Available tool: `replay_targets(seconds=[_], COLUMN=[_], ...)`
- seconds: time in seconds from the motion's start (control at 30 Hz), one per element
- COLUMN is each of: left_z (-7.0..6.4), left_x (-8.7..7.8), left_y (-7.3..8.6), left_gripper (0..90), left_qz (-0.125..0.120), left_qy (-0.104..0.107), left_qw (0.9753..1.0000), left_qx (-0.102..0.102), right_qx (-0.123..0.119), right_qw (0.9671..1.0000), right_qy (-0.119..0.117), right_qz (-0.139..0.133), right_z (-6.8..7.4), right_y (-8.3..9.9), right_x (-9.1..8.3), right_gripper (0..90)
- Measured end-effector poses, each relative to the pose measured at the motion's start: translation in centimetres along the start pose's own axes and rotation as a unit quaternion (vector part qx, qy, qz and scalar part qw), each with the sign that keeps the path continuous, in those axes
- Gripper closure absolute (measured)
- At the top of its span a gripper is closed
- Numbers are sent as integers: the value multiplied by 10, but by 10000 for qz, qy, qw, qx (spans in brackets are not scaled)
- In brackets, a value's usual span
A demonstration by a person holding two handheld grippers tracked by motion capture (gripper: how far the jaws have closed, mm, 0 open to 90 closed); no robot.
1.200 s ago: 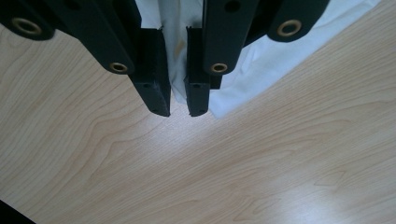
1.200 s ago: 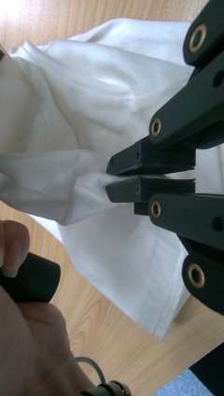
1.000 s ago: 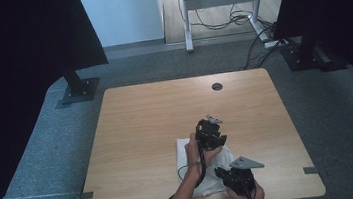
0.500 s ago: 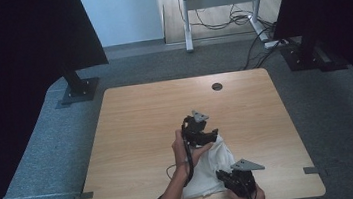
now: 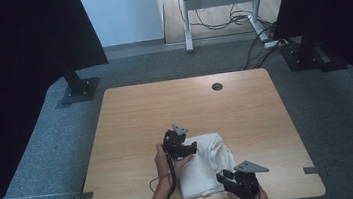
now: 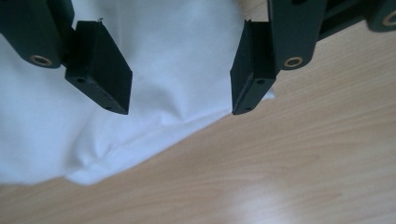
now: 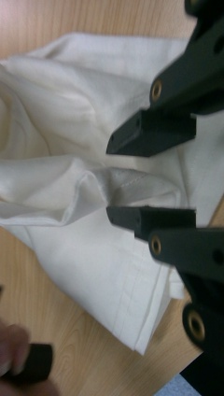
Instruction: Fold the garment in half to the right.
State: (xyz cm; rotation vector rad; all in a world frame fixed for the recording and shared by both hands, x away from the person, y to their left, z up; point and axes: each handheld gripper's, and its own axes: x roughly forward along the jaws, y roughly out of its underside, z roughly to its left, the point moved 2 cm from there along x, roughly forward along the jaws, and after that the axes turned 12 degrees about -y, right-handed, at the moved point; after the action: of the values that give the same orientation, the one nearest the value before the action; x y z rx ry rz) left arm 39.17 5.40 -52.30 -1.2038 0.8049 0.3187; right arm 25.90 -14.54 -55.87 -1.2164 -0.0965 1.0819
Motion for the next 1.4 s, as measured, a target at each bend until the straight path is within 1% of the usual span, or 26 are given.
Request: replay_targets(seconds=[0.07, 0.1, 0.17, 0.23, 0.3, 0.33, 0.37, 0.4, 0.47, 0.53, 0.6, 0.67, 0.7, 0.73, 0.77, 0.83, 0.93, 0.97, 1.03, 1.1, 1.2, 1.23, 1.27, 1.3, 1.37, 1.4], left_z=[-1, 0, 1, 2, 3, 4, 4, 5, 5, 5, 3, 3, 2, 2, 2, 3, 2, 2, 1, 1, 1, 1, 1, 1, 1, 1], left_x=[3, 5, 7, 9, 11, 12, 12, 13, 14, 17, 21, 21, 21, 21, 22, 22, 22, 22, 22, 22, 22, 22, 22, 22, 22, 22], left_y=[4, 5, 7, 9, 11, 12, 13, 14, 16, 19, 22, 24, 24, 24, 24, 25, 25, 25, 26, 26, 26, 27, 27, 27, 27, 27], left_gripper=[376, 374, 369, 363, 361, 360, 359, 360, 360, 364, 371, 379, 383, 387, 388, 389, 389, 389, 389, 389, 389, 389, 389, 389, 389, 388], left_qz=[32, 52, 72, 51, 52, 58, 65, 72, 78, 114, 148, 100, 99, 99, 78, 44, 17, 17, -11, -29, -46, -53, -53, -56, -60, -60], left_qy=[-26, -32, -64, -107, -120, -120, -128, -131, -145, -173, -202, -240, -263, -263, -292, -289, -304, -304, -321, -324, -327, -323, -323, -326, -332, -334], left_qw=[10000, 10000, 10000, 9999, 9999, 9999, 9998, 9998, 9998, 9997, 9996, 9996, 9996, 9996, 9995, 9995, 9995, 9995, 9994, 9994, 9994, 9994, 9994, 9994, 9994, 9994], left_qx=[-12, -17, -13, -60, -96, -95, -111, -126, -139, -104, -86, -124, -103, -103, -89, -121, -111, -111, -116, -116, -111, -110, -110, -109, -109, -111], right_qx=[-93, -152, -266, -403, -539, -593, -645, -719, -813, -727, -641, -562, -505, -505, -333, -258, -114, -114, 25, 103, 43, -97, -173, -173, -287, -340], right_qw=[9999, 9998, 9996, 9992, 9981, 9973, 9962, 9948, 9934, 9945, 9955, 9964, 9969, 9969, 9980, 9981, 9980, 9980, 9977, 9972, 9976, 9986, 9989, 9989, 9991, 9990], right_qy=[-13, 8, 16, 19, -7, -17, -17, -52, -31, -104, -148, -165, -177, -177, -253, -260, -263, -263, -306, -378, -328, -255, -199, -199, -188, -184], right_qz=[-78, -89, -74, 58, 295, 432, 585, 715, 806, 744, 677, 609, 570, 570, 471, 488, 558, 558, 604, 633, 605, 463, 380, 380, 229, 218], right_z=[3, 5, 8, 8, 7, 5, 3, 1, -1, -4, -5, -7, -8, -8, -12, -15, -22, -22, -27, -29, -24, -17, -14, -14, -9, -7], right_y=[-3, -4, -8, -13, -17, -18, -18, -18, -17, -15, -14, -12, -11, -11, -9, -5, 1, 1, 6, 8, 5, -4, -10, -10, -27, -35], right_x=[-6, -8, -9, -5, 2, 7, 11, 14, 14, 10, 5, 0, -3, -3, -8, -11, -14, -14, -16, -17, -22, -27, -29, -29, -26, -22], right_gripper=[570, 544, 524, 508, 509, 532, 592, 680, 772, 807, 815, 819, 820, 820, 819, 819, 814, 814, 802, 780, 683, 606, 580, 580, 564, 559])
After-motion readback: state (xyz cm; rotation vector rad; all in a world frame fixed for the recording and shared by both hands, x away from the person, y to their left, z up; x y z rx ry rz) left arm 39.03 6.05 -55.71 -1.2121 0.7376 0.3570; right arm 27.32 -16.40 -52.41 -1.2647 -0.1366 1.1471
